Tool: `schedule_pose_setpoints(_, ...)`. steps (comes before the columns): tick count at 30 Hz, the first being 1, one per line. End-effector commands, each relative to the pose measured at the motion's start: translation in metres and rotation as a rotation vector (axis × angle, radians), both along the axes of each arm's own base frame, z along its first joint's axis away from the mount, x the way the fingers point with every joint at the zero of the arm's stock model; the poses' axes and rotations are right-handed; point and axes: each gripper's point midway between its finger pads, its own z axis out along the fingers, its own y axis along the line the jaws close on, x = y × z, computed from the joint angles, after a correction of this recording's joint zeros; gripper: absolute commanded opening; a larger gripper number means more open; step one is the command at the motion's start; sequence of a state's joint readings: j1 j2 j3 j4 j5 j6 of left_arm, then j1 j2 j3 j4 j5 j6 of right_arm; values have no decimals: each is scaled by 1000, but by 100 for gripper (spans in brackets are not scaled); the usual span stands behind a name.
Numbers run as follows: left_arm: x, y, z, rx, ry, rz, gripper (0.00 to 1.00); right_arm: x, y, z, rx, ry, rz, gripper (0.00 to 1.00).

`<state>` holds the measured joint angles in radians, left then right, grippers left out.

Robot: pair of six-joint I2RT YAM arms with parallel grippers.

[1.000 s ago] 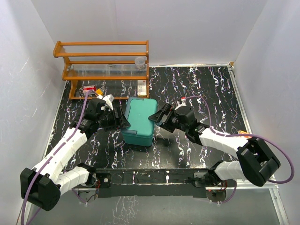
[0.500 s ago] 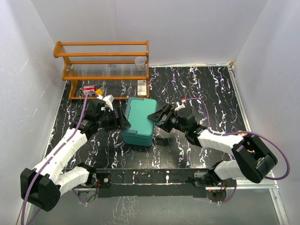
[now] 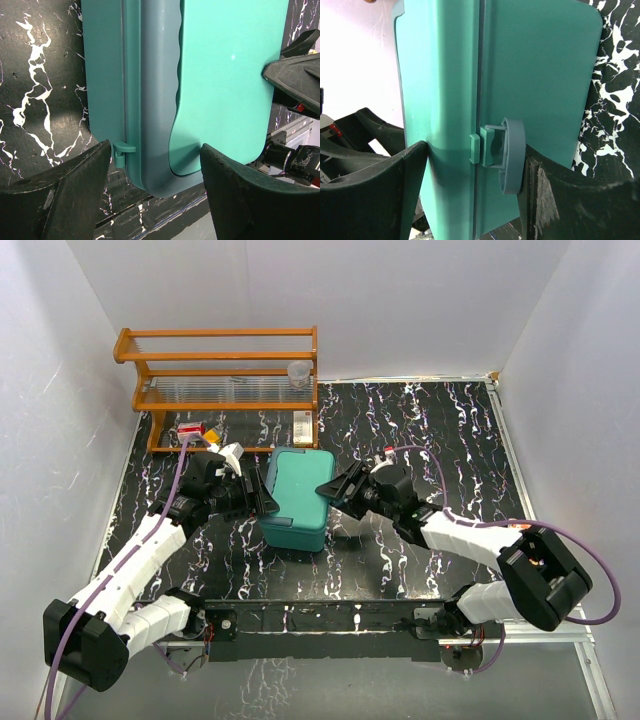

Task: Organize the medicine kit

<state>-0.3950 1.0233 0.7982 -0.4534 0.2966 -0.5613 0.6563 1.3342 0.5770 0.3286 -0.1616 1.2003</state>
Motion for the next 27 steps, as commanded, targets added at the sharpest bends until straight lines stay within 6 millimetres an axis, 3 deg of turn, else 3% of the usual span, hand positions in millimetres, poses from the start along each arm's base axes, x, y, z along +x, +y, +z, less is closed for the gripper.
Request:
schedule_pose_setpoints(1,-9,3,-3,12,13,-12,70,9,-2,12,-73,-26,-25,63)
schedule_pose_setpoints(17,-8,3,-4,16,14,-11,70,11,-7,22,-232,-36,-38,74)
schedule_pose_setpoints(27,-10,5,-5,22,14,-10,70,7,-7,21,-281,-21,-33,61)
